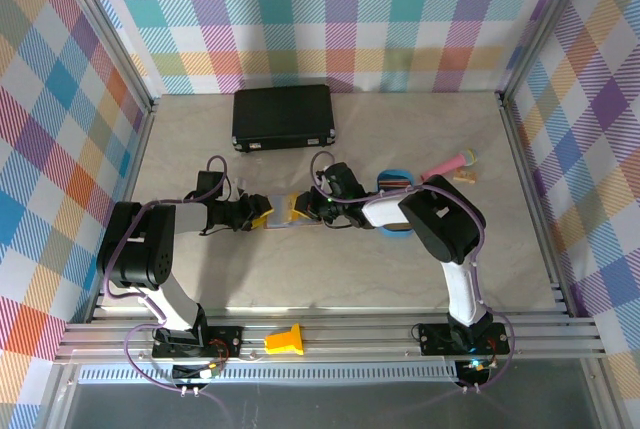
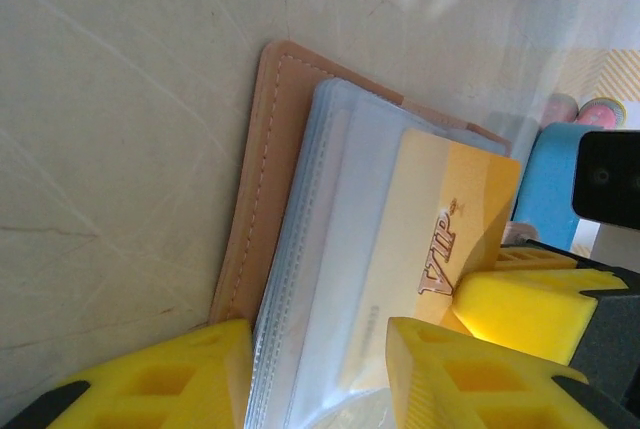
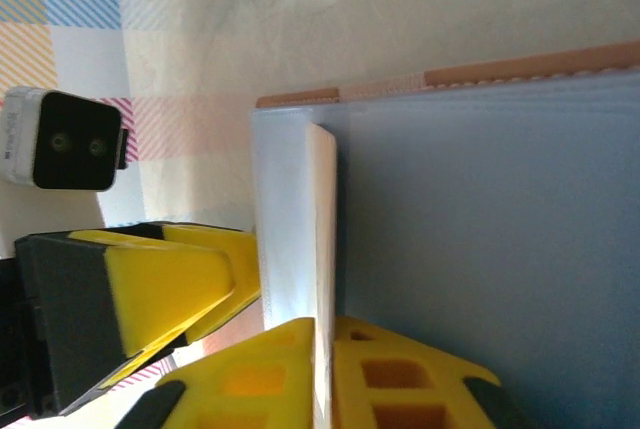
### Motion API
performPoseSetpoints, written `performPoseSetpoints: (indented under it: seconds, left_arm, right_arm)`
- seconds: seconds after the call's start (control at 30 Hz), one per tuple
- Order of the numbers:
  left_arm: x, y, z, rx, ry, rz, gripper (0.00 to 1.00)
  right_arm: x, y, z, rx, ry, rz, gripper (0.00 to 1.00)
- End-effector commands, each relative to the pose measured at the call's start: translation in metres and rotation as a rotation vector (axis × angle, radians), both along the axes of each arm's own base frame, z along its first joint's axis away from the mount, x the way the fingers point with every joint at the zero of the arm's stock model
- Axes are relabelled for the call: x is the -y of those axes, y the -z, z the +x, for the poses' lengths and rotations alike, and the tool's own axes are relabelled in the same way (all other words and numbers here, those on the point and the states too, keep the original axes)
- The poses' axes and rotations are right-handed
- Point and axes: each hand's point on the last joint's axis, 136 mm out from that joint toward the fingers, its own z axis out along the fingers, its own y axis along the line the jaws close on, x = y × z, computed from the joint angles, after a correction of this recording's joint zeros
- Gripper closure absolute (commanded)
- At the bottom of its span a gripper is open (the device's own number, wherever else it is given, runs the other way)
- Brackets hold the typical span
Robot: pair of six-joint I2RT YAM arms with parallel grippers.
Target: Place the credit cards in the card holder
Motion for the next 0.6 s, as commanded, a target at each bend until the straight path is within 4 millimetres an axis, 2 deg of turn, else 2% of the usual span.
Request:
performPoseSetpoints:
  seconds: [0.0,0.07,0.2,0.37,0.57]
  left_arm:
    - [0.007,0.011,-0.003,-0.027,0.023,0.006,0.6]
    - [0.007,0.011,-0.004,-0.026,0.026,0.009,0.6]
    - [0.007,0.014,-0.004,-0.031,0.026,0.012,0.6]
    - [0.007,0.013,-0.003,-0.024,0.026,0.014,0.61]
    - [0.006,0.012,-0.003,-0.019,0.028,0.017,0.62]
  right_arm:
    - [-0.001,-0.019,-0.004,0.054,-0.028,-0.052,0.81]
    - [0.007,-0.03,-0.002,0.087,-0.027,-0.114,0.72]
    - [0.027,-0.04,-0.001,0.096,-0.007,-0.264,0.62]
    - [0.038,-0.044,0.003,0.048,-0.004,-0.417,0.58]
    - [0.034,-0.039,0.005,0.039,-0.05,-0.565,0.59]
